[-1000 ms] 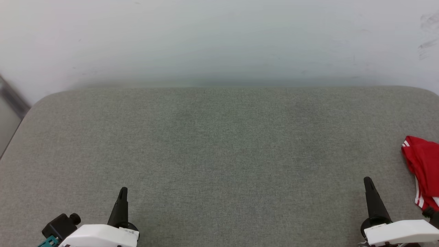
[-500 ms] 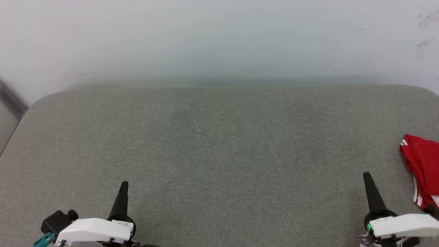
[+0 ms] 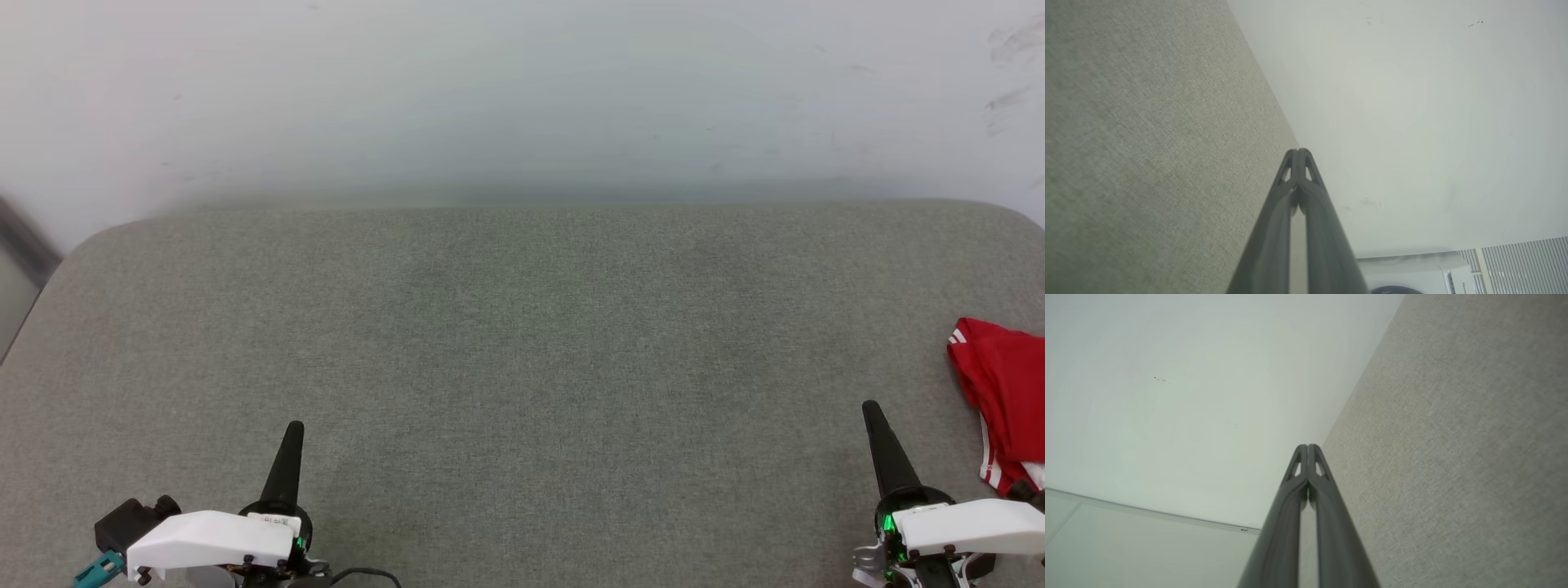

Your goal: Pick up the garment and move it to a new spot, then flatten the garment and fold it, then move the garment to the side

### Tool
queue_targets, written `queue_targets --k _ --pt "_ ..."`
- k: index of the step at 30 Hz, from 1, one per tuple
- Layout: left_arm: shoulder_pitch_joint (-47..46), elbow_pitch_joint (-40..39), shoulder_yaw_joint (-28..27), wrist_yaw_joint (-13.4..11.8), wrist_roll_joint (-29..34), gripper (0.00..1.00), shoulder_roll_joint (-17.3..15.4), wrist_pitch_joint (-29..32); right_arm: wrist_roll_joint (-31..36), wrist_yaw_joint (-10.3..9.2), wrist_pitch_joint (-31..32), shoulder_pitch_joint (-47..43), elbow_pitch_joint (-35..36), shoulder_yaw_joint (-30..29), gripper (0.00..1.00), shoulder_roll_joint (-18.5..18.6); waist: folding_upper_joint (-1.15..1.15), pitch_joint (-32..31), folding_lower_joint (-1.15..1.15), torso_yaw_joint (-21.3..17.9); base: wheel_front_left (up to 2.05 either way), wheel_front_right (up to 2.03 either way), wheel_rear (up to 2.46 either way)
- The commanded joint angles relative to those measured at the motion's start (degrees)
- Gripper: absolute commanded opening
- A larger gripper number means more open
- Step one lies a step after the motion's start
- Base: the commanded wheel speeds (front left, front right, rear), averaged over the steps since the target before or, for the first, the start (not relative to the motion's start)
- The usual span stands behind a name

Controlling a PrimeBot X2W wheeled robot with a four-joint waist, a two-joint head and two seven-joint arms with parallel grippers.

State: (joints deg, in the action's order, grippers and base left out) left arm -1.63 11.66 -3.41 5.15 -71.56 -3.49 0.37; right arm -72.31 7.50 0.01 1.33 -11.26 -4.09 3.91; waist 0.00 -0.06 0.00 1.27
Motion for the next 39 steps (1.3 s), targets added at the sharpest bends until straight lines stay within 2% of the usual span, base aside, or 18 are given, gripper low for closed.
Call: queue_targets --k 1,39 --pt "-1.5 -0.1 -0.2 0.5 -1.3 0.0 -0.3 0.3 -1.4 -0.01 0.3 1.5 0.1 -0.2 0.0 0.3 0.0 0.0 0.0 0.0 0.0 0.0 0.0" --pt "-4.5 2.1 -2.1 2.3 -19.0 0.0 -0.1 5.1 -18.7 -0.02 5.1 4.9 -2.5 -1.2 0.0 -0.1 0.0 0.2 0.0 -1.1 0.0 0.0 0.0"
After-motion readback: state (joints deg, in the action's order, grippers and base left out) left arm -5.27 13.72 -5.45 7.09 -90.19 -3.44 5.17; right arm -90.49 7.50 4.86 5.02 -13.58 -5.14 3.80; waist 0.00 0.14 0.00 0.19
